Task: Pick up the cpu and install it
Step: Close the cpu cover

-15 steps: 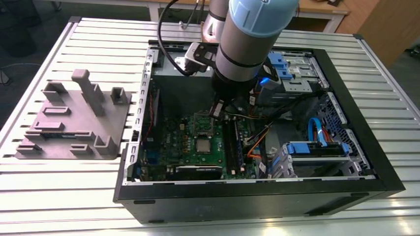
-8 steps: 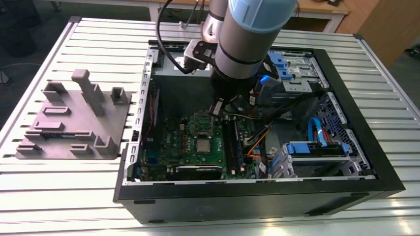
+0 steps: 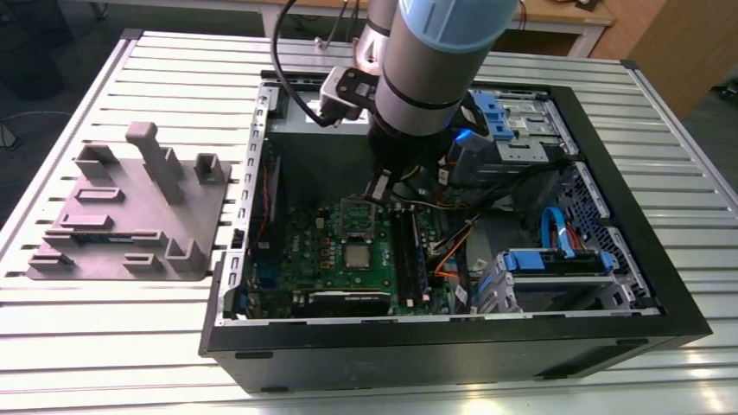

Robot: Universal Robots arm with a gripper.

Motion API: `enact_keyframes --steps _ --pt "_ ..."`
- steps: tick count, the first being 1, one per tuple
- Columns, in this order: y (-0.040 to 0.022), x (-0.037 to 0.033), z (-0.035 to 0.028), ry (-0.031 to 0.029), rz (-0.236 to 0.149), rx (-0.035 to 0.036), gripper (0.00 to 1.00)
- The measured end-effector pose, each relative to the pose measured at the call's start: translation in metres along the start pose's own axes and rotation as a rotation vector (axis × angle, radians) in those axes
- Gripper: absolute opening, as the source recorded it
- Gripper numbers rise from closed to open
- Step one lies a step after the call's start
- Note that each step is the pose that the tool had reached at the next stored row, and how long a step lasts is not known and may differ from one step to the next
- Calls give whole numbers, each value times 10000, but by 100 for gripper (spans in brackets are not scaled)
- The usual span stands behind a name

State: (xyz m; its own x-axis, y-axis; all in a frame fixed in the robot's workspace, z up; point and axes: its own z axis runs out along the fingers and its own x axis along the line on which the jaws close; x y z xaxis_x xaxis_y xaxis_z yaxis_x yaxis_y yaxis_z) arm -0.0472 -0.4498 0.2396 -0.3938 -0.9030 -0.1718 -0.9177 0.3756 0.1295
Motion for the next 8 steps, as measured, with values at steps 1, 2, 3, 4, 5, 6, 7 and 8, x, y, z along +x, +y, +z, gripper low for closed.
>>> enact_keyframes --steps 1,2,3,4,5,6,7,8 --pt "1 0 -3 2 -1 0 10" --pt "2 0 -4 1 -2 0 10" --pt "4 0 -8 2 -1 0 10" --pt "4 0 -8 3 -8 -1 10" --pt "4 0 -8 3 -10 -1 10" --pt "4 0 -9 3 -12 -2 10" --pt "4 0 -9 3 -14 -2 10" --pt "4 -1 -12 5 -15 -3 10"
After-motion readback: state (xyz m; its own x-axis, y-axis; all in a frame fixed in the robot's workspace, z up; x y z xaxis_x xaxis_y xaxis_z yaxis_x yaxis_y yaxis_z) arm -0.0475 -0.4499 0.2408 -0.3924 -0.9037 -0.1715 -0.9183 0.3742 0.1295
